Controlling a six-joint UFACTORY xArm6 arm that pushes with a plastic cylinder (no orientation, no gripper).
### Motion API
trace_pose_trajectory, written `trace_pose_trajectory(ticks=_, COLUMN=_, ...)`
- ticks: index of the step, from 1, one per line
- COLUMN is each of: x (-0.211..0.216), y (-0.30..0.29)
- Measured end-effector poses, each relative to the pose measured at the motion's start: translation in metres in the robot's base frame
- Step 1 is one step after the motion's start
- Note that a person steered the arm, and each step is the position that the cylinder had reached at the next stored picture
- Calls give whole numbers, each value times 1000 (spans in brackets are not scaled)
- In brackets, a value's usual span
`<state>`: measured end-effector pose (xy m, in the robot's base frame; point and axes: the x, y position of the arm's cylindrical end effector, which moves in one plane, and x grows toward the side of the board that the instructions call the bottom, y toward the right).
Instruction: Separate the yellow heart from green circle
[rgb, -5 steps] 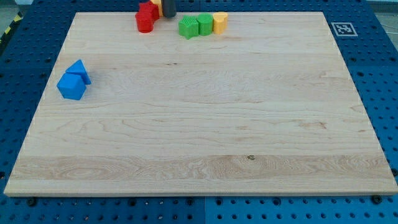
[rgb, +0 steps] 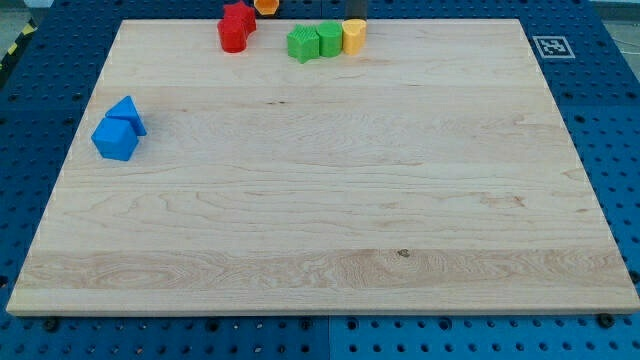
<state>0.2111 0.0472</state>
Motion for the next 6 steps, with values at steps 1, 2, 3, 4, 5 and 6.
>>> trace_pose_trajectory(ticks=1, x=3, y=-11)
trace_pose_trajectory(ticks=2, x=5, y=-11)
trace_pose_trajectory(ticks=3, x=17, y=-7)
trace_pose_trajectory(ticks=4, x=18, y=0)
trace_pose_trajectory(ticks=5, x=18, y=0)
trace_pose_trajectory(ticks=6, x=22, y=0)
